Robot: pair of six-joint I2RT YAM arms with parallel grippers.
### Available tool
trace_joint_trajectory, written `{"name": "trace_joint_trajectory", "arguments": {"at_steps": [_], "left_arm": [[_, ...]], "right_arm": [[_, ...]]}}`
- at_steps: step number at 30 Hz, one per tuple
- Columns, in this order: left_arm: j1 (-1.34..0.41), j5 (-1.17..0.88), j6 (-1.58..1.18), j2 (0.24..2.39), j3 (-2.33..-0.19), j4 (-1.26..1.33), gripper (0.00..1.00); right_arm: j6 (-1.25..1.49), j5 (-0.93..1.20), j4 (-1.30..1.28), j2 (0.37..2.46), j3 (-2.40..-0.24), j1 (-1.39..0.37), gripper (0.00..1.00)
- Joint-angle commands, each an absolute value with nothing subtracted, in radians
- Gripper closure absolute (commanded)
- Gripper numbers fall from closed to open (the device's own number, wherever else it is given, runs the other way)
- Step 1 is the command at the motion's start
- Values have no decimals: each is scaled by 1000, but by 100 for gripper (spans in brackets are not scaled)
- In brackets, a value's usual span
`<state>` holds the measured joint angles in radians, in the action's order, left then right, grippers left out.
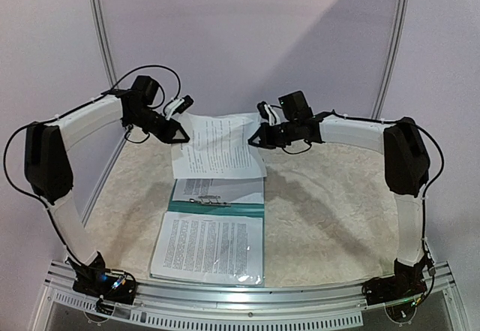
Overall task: Put the files into the folder
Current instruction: Clamp the file at the center of the board, then place the file on the spring clip of the folder.
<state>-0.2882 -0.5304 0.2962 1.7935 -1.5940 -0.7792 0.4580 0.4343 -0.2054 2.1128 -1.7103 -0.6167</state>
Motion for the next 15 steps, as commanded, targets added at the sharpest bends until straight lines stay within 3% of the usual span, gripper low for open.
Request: {"name": "trace_joint_trajectory", "arguments": {"at_steps": [1, 15], "left_arm": [[-256, -547, 335, 1907, -1609, -718, 100], [-246, -546, 364, 2104, -1641, -642, 100]], "right_arm": [[533, 486, -208, 2192, -1738, -587, 100], [632, 513, -205, 2326, -1759, -574, 100]]}}
